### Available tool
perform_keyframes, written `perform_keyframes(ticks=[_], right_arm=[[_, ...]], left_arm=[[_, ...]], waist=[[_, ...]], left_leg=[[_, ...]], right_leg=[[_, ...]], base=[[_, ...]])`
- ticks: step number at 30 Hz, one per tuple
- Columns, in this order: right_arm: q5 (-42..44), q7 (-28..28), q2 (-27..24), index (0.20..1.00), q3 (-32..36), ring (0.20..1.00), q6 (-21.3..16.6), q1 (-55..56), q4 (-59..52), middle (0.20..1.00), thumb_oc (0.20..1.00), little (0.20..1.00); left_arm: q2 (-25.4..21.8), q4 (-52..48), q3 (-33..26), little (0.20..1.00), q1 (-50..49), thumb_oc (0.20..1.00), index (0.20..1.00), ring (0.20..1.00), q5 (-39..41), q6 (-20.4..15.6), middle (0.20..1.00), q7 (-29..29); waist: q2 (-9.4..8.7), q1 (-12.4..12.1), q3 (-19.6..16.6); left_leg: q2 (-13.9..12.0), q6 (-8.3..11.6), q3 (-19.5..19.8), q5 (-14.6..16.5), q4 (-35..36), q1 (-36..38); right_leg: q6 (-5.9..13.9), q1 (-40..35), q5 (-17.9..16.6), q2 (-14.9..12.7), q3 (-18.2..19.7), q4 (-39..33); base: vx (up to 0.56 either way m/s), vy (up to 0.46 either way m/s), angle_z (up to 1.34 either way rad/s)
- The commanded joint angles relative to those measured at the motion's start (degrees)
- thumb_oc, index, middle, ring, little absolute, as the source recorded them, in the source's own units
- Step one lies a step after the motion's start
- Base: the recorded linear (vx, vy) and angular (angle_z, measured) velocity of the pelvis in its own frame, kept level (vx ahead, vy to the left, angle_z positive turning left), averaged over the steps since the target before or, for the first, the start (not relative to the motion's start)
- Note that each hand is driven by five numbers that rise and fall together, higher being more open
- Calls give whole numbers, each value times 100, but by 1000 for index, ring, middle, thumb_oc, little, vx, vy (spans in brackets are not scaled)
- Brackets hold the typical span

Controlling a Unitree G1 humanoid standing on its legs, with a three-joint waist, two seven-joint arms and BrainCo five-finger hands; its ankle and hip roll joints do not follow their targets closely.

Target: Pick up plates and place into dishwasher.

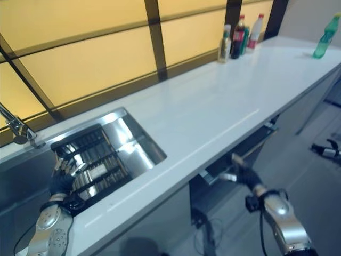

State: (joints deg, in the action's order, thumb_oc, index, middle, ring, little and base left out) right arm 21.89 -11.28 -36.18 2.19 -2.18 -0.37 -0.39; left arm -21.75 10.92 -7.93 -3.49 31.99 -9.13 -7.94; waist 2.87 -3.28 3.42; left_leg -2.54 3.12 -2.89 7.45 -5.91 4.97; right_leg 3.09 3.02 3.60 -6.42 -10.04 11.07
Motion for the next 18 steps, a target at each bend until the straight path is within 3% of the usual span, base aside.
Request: perform_keyframes(ticks=[1,7,9,12,15,18], right_arm=[[-72,735,114,1000,263,1000,-421,-1364,-577,1000,1000,1000],[-189,2184,252,1000,996,1000,564,-626,-256,1000,1000,1000],[-313,2709,328,1000,1194,1000,572,-492,-100,1000,1000,1000],[-194,3154,340,1000,1338,1000,295,-528,-215,1000,1000,1000],[-377,3273,336,1000,1127,1000,-28,-802,-561,1000,1000,1000],[-531,3178,289,1000,744,1000,-41,-1306,-747,1000,1000,1000]], left_arm=[[-234,169,210,1000,-17,1000,1000,1000,-242,-158,1000,-92],[-200,31,-52,1000,-43,1000,1000,1000,-358,-129,1000,-270],[-237,10,-137,1000,-15,1000,1000,1000,-333,-122,1000,-317],[-276,-107,-150,1000,63,1000,1000,1000,-265,-60,1000,-453],[-255,-266,11,1000,181,1000,1000,1000,-196,-19,1000,-561],[-195,-377,186,1000,315,1000,1000,1000,-123,30,1000,-602]], waist=[[-524,-84,-186],[-569,78,-166],[-585,122,-152],[-583,150,-138],[-560,88,-129],[-556,-2,-137]], left_leg=[[450,-413,-135,171,-217,-297],[396,-414,-261,123,-11,-193],[397,-425,-276,140,-3,-174],[392,-435,-306,161,4,-163],[407,-443,-252,149,31,-164],[409,-420,-185,127,44,-159]], right_leg=[[148,-575,-209,-47,14,-902],[167,-566,-262,0,78,-1003],[184,-559,-291,13,127,-1039],[200,-542,-317,27,181,-1082],[191,-545,-330,39,181,-1127],[178,-581,-328,35,133,-1159]], base=[[-37,3,-6],[-16,4,2],[-9,-6,-4],[-20,-10,-16],[-19,-2,-8],[-3,-1,-1]])
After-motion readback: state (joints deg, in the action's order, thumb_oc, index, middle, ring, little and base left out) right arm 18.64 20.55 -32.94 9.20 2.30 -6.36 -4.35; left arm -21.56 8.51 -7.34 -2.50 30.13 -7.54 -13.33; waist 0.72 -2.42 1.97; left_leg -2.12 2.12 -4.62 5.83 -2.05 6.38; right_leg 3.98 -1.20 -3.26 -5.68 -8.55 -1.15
